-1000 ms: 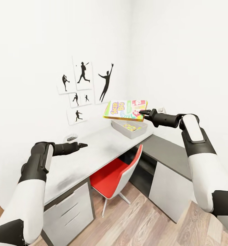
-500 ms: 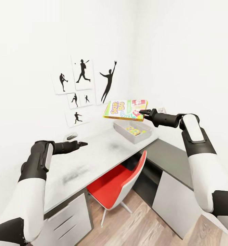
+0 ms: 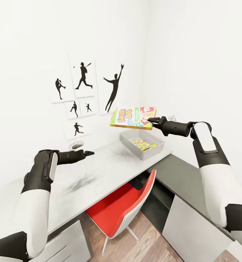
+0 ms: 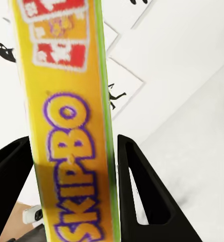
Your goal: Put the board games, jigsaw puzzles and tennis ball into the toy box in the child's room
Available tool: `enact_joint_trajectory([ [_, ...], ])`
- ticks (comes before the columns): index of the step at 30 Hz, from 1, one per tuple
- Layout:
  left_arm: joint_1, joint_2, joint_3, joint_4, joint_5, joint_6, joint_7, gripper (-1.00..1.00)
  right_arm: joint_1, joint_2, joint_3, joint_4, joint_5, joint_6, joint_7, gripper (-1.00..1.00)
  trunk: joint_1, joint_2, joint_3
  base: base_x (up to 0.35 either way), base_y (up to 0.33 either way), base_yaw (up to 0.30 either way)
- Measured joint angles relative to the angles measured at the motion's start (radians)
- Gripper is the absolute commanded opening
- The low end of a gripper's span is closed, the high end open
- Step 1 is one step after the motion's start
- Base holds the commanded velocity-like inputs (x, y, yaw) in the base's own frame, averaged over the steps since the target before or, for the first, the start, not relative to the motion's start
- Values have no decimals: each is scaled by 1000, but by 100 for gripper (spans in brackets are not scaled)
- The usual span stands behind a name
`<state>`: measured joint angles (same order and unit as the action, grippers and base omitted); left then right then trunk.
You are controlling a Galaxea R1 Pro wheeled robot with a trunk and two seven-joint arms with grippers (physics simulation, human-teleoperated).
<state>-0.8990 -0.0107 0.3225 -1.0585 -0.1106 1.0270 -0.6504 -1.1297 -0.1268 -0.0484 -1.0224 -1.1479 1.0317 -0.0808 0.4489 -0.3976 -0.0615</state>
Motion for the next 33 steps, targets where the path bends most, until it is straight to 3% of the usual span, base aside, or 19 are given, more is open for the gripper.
enact_joint_trajectory([
  [33, 0, 1, 4, -2, 1, 3, -1, 100, 2, 1, -1, 0, -9, 1, 0, -100, 0, 0, 0, 123, -32, 38],
])
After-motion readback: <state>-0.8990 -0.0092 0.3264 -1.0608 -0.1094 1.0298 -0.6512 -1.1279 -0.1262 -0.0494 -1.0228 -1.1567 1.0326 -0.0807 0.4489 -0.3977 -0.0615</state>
